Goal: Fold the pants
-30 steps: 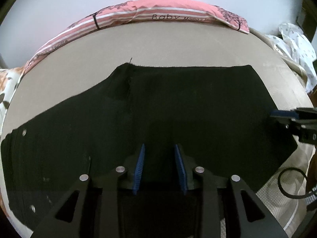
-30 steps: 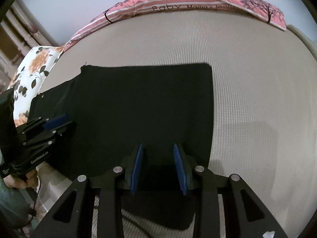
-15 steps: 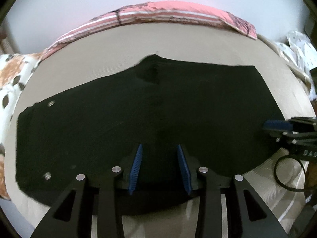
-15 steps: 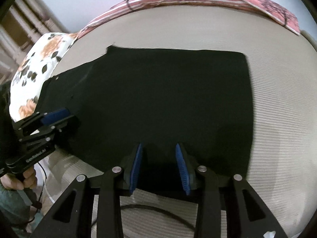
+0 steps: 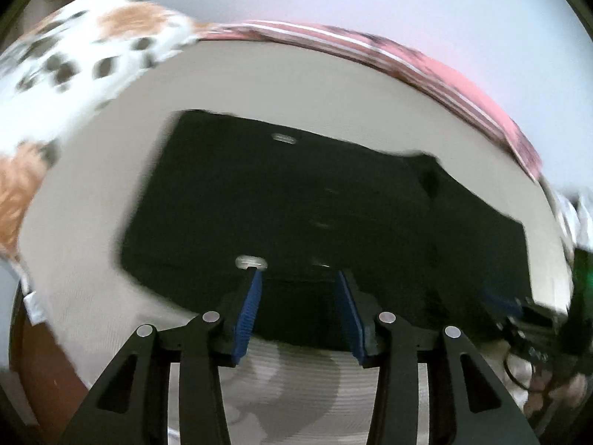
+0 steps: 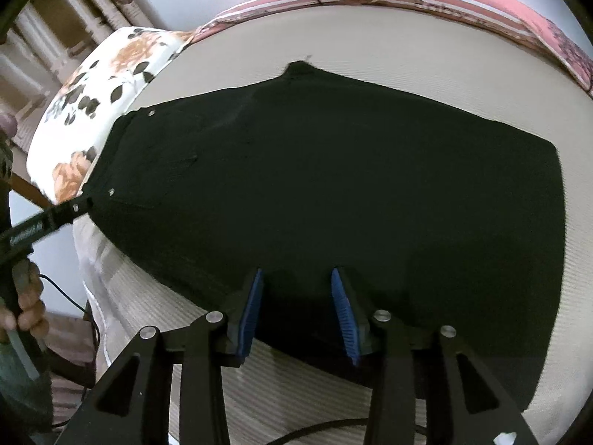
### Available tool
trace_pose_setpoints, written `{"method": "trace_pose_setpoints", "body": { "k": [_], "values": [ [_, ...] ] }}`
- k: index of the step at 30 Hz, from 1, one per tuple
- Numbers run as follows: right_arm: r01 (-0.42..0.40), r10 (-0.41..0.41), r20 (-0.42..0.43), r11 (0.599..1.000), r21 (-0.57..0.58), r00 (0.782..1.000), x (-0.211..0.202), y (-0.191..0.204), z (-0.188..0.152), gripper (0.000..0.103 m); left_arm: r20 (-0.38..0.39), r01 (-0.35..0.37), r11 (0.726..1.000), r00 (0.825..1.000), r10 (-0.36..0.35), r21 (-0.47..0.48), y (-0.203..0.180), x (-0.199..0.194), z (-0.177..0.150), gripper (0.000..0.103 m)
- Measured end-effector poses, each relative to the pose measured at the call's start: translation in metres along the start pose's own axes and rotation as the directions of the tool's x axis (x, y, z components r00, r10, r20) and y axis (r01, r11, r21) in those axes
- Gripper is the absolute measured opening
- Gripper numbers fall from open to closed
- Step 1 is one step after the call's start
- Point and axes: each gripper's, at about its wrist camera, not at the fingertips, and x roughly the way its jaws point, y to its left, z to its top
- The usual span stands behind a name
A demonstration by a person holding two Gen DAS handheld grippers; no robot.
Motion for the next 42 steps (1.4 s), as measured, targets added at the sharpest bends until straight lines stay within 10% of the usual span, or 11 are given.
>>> {"method": "trace_pose_setpoints", "body": {
  "k": [10, 19, 27, 39, 42],
  "values": [
    [-0.052, 0.052, -0.012, 0.998, -0.027, 0.999, 0.012, 0.023, 0.013, 0.041, 0.006, -0.002, 0.929, 1.0, 0.005, -0.37, 0.102, -0.015, 0.002, 0.044],
    [-0.1, 0.1, 0.009, 0.995, 0.021, 0.995, 0.002, 0.018, 0.021, 0.046, -0.06, 0.123, 0.809, 0.98, -0.192, -0.575, 0.134, 0.011, -0.015, 0.044],
    [-0.111, 0.11, 0.039, 0.993, 0.038, 0.993, -0.005, 0.016, 0.026, 0.055, -0.017, 0.242, 0.694, 0.939, -0.344, -0.679, 0.143, 0.028, -0.021, 0.044],
    [-0.133, 0.133, 0.014, 0.989, 0.063, 0.991, 0.007, 0.012, 0.021, 0.055, 0.047, 0.325, 0.604, 0.902, -0.429, -0.727, 0.159, 0.051, -0.011, 0.044],
    [-0.124, 0.124, 0.002, 0.99, 0.069, 0.992, 0.012, 0.01, 0.02, 0.055, 0.035, 0.326, 0.62, 0.901, -0.433, -0.714, 0.159, 0.051, -0.008, 0.045]
  ]
}}
